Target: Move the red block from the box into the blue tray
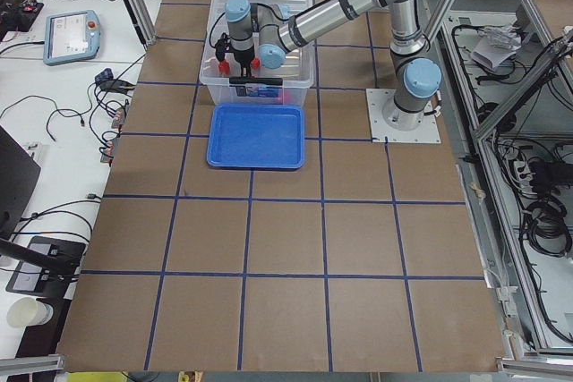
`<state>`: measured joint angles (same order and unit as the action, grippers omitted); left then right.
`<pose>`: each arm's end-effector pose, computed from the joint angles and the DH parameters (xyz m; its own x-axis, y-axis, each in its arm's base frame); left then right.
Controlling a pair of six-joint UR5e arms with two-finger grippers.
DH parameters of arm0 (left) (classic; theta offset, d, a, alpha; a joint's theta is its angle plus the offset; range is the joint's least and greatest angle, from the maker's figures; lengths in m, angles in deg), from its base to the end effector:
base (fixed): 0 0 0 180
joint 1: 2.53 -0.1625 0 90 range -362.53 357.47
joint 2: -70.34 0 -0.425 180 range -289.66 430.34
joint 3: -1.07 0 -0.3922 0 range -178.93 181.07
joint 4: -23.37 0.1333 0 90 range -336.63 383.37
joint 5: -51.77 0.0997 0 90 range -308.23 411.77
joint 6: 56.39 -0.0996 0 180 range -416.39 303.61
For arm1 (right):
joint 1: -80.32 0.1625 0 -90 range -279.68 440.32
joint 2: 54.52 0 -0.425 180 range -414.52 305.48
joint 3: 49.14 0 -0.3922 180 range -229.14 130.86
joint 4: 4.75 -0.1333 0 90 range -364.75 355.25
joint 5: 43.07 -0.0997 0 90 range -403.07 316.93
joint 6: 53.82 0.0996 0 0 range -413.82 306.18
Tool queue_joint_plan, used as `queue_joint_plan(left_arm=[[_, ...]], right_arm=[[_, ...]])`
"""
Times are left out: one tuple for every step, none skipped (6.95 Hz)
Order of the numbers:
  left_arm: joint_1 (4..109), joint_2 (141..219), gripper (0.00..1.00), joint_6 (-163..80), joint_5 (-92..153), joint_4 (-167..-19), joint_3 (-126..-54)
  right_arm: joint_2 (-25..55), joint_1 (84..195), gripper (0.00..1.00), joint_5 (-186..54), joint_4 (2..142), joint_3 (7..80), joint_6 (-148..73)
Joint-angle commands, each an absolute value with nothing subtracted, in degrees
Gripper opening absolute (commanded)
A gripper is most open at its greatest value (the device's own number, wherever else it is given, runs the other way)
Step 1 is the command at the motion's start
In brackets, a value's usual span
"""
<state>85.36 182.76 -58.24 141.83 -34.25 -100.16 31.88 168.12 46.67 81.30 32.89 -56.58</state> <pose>-0.1115 -0.5905 0.2363 -1.0000 -0.0045 -0.0003 -0.0045 0.9997 0.0222 0.1138 -0.5229 0.5177 -0.9999 -0.0098 -0.0042 -0.0098 0.9999 -0.0075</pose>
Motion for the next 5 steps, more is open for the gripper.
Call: queue_joint_plan(left_arm=[[85.36, 180.39, 0.28, -58.06, 141.77, -41.35, -95.72], [85.44, 179.25, 0.28, -58.06, 141.95, -48.20, -91.69], [85.27, 178.10, 0.27, -58.84, 142.03, -54.70, -87.47], [83.44, 177.05, 0.26, -58.94, 141.51, -60.42, -83.95], [81.07, 175.99, 0.26, -59.72, 141.42, -62.92, -82.18]], right_arm=[[31.88, 168.12, 1.00, 46.67, 81.21, 32.95, -56.63], [31.97, 168.12, 1.00, 46.58, 81.30, 32.95, -56.63], [31.88, 168.12, 1.00, 46.58, 81.30, 32.95, -56.72], [31.88, 168.12, 1.00, 46.58, 81.30, 32.95, -56.98], [31.88, 167.86, 1.00, 46.67, 81.04, 32.95, -57.07]])
